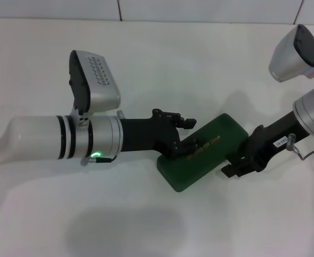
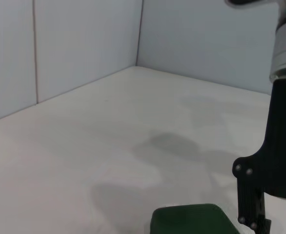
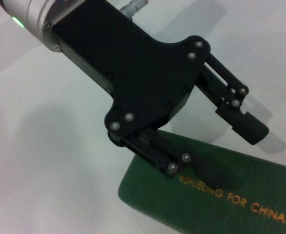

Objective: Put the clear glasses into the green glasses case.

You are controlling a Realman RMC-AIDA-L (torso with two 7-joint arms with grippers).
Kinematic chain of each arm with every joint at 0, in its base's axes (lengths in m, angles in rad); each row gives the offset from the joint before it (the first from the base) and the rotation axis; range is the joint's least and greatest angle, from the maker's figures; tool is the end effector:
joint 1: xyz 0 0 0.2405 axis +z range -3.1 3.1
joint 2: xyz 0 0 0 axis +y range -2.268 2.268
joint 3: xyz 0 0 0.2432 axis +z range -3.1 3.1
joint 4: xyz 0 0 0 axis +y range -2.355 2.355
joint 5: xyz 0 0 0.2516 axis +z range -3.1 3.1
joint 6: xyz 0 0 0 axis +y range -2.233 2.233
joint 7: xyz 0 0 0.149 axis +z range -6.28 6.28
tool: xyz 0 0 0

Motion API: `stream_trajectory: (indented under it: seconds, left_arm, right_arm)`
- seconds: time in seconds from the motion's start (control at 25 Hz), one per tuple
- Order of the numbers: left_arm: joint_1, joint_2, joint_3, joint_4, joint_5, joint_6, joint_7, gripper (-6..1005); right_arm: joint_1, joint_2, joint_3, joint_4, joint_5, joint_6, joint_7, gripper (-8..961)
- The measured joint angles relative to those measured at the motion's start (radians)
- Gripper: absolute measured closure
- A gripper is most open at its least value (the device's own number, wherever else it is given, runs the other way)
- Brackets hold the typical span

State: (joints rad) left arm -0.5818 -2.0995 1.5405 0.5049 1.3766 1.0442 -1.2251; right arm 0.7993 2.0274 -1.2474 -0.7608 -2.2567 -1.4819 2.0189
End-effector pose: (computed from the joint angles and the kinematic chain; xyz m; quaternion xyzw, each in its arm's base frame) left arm -0.2212 0.3650 -0.1246 -0.9636 -0.1519 -0.1853 0.1187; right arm 0.1865 0.3998 -0.0449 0.9681 -0.2395 0.0742 0.0025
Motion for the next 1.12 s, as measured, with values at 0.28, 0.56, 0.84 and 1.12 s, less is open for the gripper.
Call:
stream_trajectory:
  seconds: [0.28,0.56,0.84,1.12]
  left_arm:
    - [0.011,0.002,-0.001,0.003,-0.002,0.007,-0.004,471]
    - [0.020,0.005,-0.010,0.010,-0.026,0.014,-0.002,471]
    - [0.104,0.009,-0.098,0.094,-0.155,0.104,0.062,470]
    - [0.157,0.013,-0.210,0.051,-0.207,0.336,0.239,470]
  right_arm:
    - [-0.031,-0.010,0.018,-0.075,0.013,-0.130,-0.002,569]
    - [-0.142,-0.013,0.205,-0.310,0.053,-0.351,-0.053,567]
    - [-0.367,-0.012,0.279,-0.449,0.328,-0.320,-0.285,565]
    - [-0.461,-0.016,0.356,-0.022,0.682,-0.364,-1.028,562]
